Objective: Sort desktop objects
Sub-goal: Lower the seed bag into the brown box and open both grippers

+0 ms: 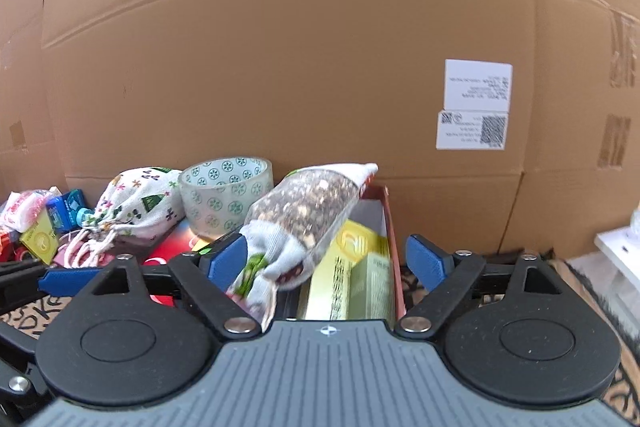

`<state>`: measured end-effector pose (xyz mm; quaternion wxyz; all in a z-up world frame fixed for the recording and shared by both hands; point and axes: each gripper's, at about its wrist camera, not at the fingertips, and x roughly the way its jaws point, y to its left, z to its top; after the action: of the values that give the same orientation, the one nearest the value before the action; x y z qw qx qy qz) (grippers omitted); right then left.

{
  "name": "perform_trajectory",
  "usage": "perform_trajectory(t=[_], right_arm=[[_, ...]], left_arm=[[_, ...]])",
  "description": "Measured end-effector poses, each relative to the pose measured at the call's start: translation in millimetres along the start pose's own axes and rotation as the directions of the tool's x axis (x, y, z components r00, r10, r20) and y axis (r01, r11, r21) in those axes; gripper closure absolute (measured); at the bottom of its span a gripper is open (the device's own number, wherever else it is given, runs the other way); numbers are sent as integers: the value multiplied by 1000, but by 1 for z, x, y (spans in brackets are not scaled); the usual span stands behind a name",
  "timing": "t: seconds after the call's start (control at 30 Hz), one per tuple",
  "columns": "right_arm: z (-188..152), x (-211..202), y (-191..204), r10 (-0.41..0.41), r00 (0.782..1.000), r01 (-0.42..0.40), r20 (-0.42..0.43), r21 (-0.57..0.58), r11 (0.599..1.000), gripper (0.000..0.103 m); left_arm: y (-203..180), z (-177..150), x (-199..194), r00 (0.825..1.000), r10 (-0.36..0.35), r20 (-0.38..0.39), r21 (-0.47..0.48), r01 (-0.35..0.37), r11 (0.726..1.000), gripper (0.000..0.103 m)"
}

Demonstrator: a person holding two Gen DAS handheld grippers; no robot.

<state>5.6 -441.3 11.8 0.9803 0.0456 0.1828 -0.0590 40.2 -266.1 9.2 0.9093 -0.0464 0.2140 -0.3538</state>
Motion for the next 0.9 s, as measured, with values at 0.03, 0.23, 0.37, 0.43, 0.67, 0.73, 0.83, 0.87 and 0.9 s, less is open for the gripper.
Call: perform_trajectory(t=[0.03, 0.23, 0.37, 0.43, 0.67, 0.73, 0.83, 0.87, 0.9], right_arm=[[-3, -4, 2, 1, 1000, -1, 4, 12, 1000, 12], [-17, -30, 22, 20, 1000, -21, 19, 70, 997, 3], [-24, -44, 42, 40, 999, -41, 21, 63, 997, 1], [-27, -49, 53, 55, 998, -56, 20, 59, 997, 1], [-37, -62, 97, 122, 992, -122, 9, 17, 992, 1], [-38, -63, 111, 139, 990, -139, 3, -5, 990, 1], [-38, -64, 131, 157, 988, -157, 0, -32, 987, 1], [-37, -62, 138, 161, 987, -161, -1, -37, 986, 1], [-37, -61, 144, 165, 986, -164, -1, -43, 985, 1]], left_arm=[[1, -2, -4, 1000, 6, -1, 0, -6, 1000, 2], [18, -18, -39, 998, 58, 7, -31, -58, 998, 0], [32, -25, -59, 996, 89, 10, -56, -88, 995, 0], [39, -28, -69, 995, 103, 11, -67, -102, 993, 0], [68, -37, -103, 985, 172, 8, -140, -169, 976, 0], [78, -38, -113, 982, 191, 10, -164, -187, 969, 0], [93, -39, -127, 977, 211, 17, -189, -204, 961, 0], [98, -39, -131, 976, 216, 20, -194, -208, 959, 0], [103, -39, -135, 975, 221, 25, -200, -212, 957, 0]])
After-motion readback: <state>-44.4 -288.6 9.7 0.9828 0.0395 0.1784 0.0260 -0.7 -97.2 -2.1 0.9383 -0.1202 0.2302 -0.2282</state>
